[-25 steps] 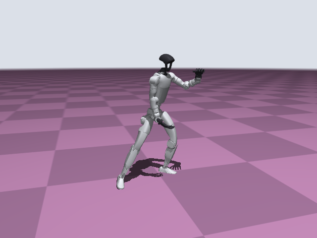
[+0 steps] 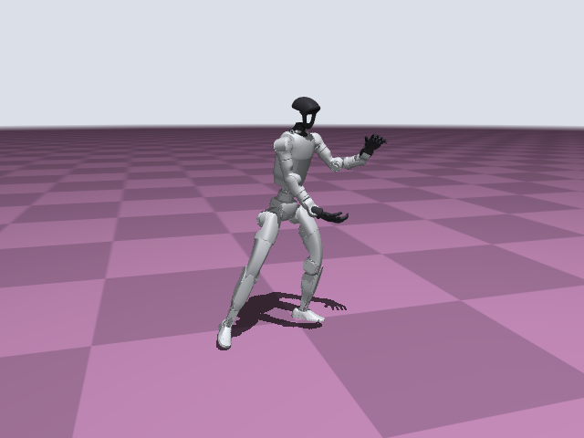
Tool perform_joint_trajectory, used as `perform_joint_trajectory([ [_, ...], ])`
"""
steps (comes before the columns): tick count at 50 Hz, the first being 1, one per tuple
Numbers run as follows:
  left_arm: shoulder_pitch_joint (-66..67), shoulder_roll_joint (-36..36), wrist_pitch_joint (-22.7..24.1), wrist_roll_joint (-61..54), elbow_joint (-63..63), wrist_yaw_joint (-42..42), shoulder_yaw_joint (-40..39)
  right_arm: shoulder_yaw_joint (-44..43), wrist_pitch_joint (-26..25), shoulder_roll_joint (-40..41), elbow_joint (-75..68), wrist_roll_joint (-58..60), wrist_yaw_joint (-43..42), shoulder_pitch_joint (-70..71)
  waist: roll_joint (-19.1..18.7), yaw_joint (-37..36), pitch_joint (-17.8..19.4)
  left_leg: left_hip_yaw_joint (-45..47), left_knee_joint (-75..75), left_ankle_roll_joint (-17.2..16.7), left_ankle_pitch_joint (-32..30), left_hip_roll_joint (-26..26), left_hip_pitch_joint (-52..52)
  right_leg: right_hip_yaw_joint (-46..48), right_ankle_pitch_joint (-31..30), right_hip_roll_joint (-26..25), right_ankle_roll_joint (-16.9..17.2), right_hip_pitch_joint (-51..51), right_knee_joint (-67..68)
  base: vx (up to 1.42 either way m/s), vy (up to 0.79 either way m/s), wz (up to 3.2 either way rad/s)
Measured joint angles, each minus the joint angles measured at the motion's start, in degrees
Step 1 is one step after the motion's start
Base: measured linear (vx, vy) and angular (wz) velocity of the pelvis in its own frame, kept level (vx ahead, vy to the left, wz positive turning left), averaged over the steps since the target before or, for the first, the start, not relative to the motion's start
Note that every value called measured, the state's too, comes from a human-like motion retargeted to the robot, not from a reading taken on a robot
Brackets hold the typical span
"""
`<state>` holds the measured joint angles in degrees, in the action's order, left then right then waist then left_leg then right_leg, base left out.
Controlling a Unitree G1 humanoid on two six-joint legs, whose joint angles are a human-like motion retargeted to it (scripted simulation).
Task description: Kungfu
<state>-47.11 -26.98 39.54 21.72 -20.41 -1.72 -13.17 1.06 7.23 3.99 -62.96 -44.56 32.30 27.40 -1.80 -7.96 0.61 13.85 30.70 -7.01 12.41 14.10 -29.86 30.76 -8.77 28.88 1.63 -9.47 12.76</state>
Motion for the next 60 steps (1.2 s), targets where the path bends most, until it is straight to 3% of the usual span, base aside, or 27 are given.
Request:
perform_joint_trajectory([
  [5, 11.9, 5.5, -2.6, -8.2, 0.0, -3.6, -9.2, 0.5, 3.0, -6.6, 18.6, 0.3, -1.1, 1.9, 0.3, 3.3, -0.6, 1.7, -6.3, -1.2, -5.1, 2.2, 5.8, -4.3, 5.6, -1.9, 7.0, -0.9, 1.6, -0.32, -0.31, -0.64],
  [7, 17.6, 8.7, -4.4, -13.8, -0.1, -6.6, -12.8, 0.1, 5.2, -10.5, 27.3, -0.4, -2.9, 2.5, 0.1, 4.6, -0.9, 2.0, -9.7, -1.8, -7.8, 3.4, 8.8, -8.1, 8.6, -3.6, 7.6, -2.4, 4.1, -0.42, -0.51, -0.82],
  [12, 31.7, 19.7, -11.5, -30.5, -2.1, -16.1, -20.8, -4.3, 13.4, -20.8, 47.1, -2.1, -10.2, 4.5, 0.0, 7.7, -1.8, 6.6, -19.3, -3.0, -14.9, 8.1, 17.5, -16.8, 14.6, -8.6, 7.1, -9.7, 13.8, -0.33, -0.53, -1.05],
  [15, 38.7, 27.1, -17.8, -42.9, -6.0, -22.4, -24.5, -9.2, 19.6, -27.9, 57.1, -3.1, -16.4, 5.5, 0.4, 10.1, -2.7, 11.6, -24.1, -3.5, -18.3, 10.3, 21.7, -17.3, 18.6, -11.0, 5.3, -13.2, 18.4, -0.34, -0.65, -1.09],
  [17, 42.3, 30.7, -20.1, -55.3, -12.4, -28.1, -27.3, -13.7, 24.3, -33.0, 63.0, -3.6, -20.8, 4.5, 0.2, 13.0, -4.2, 11.5, -26.3, -2.0, -19.6, 10.7, 22.1, -18.0, 21.0, -12.6, 4.7, -16.1, 21.8, -0.16, -0.54, -0.6],
  [20, 46.3, 31.2, -27.4, -75.9, -25.3, -36.3, -28.3, -21.4, 31.3, -41.0, 72.1, -3.6, -27.5, 0.9, -0.6, 17.9, -5.3, 11.4, -28.4, 0.7, -20.4, 11.4, 21.7, -18.3, 24.5, -14.6, 3.3, -19.3, 25.3, -0.28, -0.62, -0.29],
  [22, 46.4, 30.4, -30.4, -80.5, -31.6, -37.9, -27.7, -28.5, 34.5, -45.9, 78.0, -2.3, -31.6, -3.1, -0.9, 20.2, -4.1, 10.6, -28.5, 1.1, -21.0, 12.4, 21.2, -17.7, 26.3, -15.3, 2.6, -19.8, 26.8, -0.37, -0.46, -0.06],
  [26, 43.7, 28.2, -27.6, -81.1, -37.8, -33.8, -23.2, -45.4, 37.5, -50.6, 89.8, 4.6, -37.2, -15.0, -1.0, 23.8, -2.9, 9.9, -28.8, 1.6, -21.8, 13.1, 19.3, -16.9, 29.1, -15.5, 1.6, -22.6, 30.5, -0.31, -0.31, 0.15],
  [30, 40.1, 26.9, -29.3, -76.9, -37.4, -35.2, -17.3, -56.1, 38.0, -50.9, 95.1, 16.9, -43.5, -22.8, -1.4, 23.8, -2.4, 9.6, -29.1, 0.8, -22.5, 13.2, 19.0, -18.2, 30.2, -16.3, 0.8, -25.0, 32.7, -0.21, -0.04, -0.16],
  [36, 34.5, 26.1, -29.2, -73.0, -35.5, -34.9, -12.6, -54.8, 40.3, -50.4, 95.5, 23.4, -54.2, -25.5, -3.4, 24.5, -1.6, 10.9, -29.3, -2.1, -23.4, 13.9, 19.4, -18.7, 29.4, -16.5, 1.0, -25.1, 32.5, -0.04, 0.13, -0.03],
  [43, 31.7, 26.3, -29.3, -72.1, -32.7, -36.0, -10.2, -53.1, 40.2, -50.9, 94.9, 21.2, -50.8, -25.6, -4.2, 23.9, -0.5, 11.5, -29.5, -3.9, -23.2, 13.3, 20.1, -20.2, 26.9, -16.2, 2.0, -23.3, 29.4, 0.06, 0.16, 0.06],
  [60, 33.8, 26.7, -28.4, -71.3, -32.8, -34.8, -10.2, -53.4, 39.8, -51.6, 95.4, 25.6, -52.6, -26.6, -1.9, 21.0, 0.2, 11.0, -30.6, -3.7, -21.9, 11.5, 19.9, -20.0, 22.7, -14.7, 4.6, -19.0, 23.3, 0.1, 0.04, 0.13],
])
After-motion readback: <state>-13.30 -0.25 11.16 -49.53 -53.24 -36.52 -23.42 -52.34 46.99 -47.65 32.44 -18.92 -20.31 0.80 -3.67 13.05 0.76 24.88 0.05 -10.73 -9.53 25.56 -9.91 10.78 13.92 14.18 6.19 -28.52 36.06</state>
